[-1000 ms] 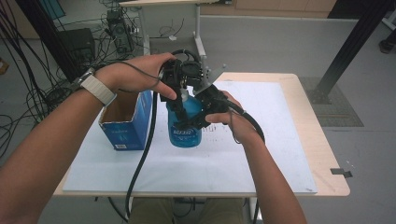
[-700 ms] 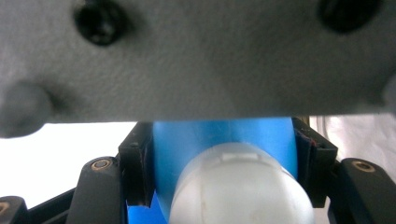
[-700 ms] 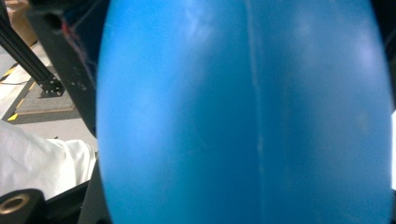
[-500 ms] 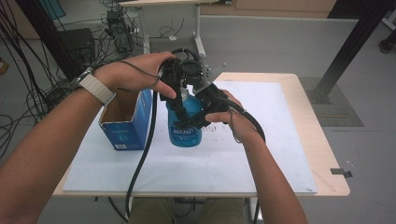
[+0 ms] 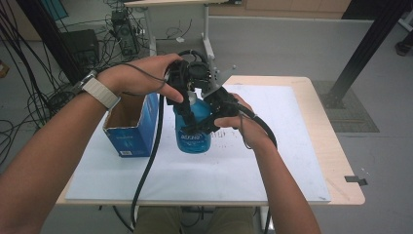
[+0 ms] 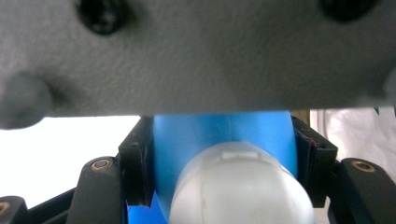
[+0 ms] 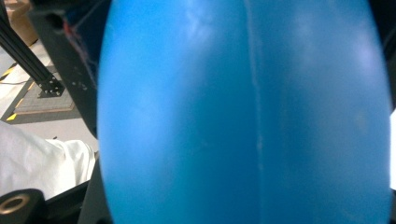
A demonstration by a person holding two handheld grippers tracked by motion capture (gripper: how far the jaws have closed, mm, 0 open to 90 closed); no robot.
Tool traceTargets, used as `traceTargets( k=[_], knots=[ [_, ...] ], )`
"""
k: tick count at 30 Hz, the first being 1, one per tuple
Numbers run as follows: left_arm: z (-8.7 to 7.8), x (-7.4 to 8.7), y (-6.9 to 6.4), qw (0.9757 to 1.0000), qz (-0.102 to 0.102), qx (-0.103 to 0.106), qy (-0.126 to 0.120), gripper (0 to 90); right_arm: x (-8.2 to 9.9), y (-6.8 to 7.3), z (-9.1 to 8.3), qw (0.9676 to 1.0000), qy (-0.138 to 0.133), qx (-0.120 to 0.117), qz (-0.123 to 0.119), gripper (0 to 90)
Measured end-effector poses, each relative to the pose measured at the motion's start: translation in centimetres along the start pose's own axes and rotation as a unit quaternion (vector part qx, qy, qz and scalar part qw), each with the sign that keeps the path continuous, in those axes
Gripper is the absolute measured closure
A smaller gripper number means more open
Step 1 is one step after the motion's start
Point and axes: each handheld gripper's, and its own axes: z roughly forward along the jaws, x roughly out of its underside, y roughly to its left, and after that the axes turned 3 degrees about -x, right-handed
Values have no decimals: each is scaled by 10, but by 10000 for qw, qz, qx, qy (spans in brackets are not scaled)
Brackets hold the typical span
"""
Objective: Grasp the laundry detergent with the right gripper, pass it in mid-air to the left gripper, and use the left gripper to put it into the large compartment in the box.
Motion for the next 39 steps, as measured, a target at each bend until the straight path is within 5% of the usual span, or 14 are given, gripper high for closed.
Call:
traceTargets(
  k=[39],
  knots=[
    [-2, 2, -2, 10000, 14, -35, 5, 376, -3, 1, 1, 9999, 52, 18, -100, 430]
  ],
)
